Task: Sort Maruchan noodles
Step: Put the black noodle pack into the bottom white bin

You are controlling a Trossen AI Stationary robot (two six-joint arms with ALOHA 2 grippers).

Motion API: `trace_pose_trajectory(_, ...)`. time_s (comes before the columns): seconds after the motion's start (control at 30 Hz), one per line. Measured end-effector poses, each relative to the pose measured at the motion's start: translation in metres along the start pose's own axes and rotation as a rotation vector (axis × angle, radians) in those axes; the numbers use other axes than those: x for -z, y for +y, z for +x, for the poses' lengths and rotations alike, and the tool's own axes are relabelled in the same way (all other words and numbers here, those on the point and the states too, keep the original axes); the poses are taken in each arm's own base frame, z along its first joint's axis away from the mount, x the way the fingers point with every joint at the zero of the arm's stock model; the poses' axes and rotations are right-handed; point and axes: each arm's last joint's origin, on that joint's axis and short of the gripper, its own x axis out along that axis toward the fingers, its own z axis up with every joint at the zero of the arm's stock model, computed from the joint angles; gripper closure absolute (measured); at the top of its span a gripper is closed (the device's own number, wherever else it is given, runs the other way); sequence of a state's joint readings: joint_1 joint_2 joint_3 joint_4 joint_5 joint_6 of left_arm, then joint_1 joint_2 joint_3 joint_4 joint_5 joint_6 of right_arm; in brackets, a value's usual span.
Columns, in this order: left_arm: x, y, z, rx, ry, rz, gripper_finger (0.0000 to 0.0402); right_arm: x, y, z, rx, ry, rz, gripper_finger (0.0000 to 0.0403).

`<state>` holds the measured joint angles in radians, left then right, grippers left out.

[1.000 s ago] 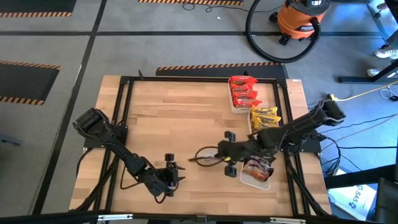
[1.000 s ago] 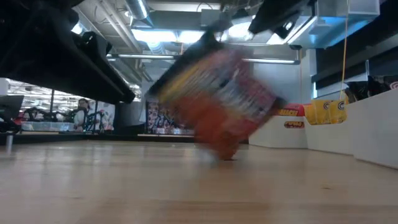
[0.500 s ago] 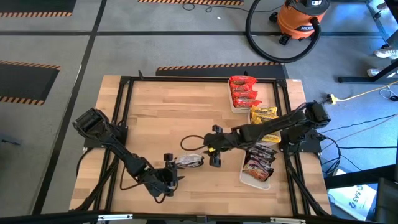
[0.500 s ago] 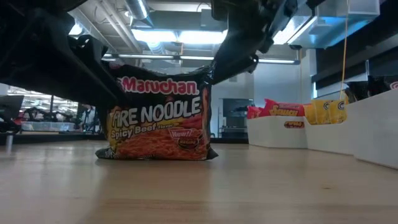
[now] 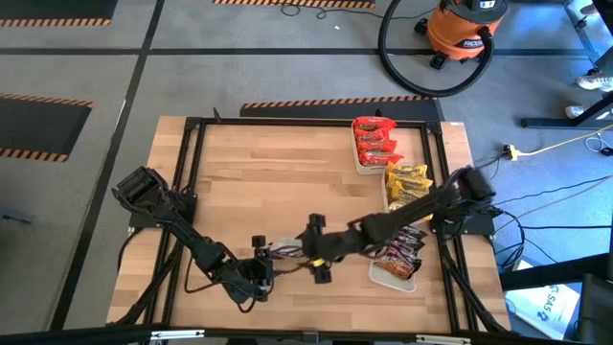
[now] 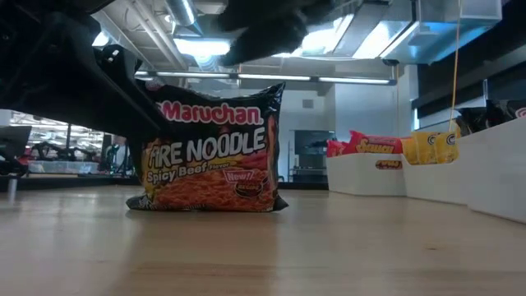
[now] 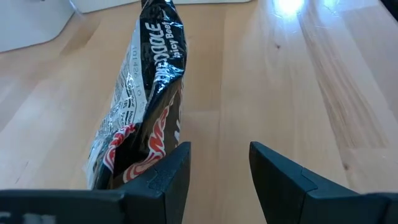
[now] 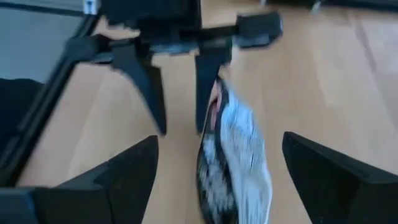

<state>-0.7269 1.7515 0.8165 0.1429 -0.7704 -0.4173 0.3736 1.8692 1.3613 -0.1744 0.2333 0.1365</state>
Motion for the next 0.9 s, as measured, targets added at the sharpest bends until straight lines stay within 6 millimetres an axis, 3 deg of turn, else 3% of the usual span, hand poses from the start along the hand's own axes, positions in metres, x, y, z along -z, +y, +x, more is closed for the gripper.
trace_pose_trajectory(0.23,0.0,0.0,0.0,0.001,0.001,0.001,0.0243,-0.017,0.004,0.036,0.108,0.17,-0.05,0.0098)
trace_pose_trajectory(0.4,0.001,0.0,0.0,0.004,0.003,0.003,0.0243,-0.015,0.006,0.059,0.118,0.256,-0.049,0.0106)
trace_pose_trajectory(0.57,0.0,-0.001,0.0,0.003,0.001,0.001,0.0243,-0.006,0.007,0.07,0.148,0.298,-0.065,0.0109)
trace_pose_trajectory(0.9,0.0,-0.001,0.0,0.003,0.001,-0.002,0.0243,0.012,-0.017,0.079,0.209,0.365,-0.048,0.011)
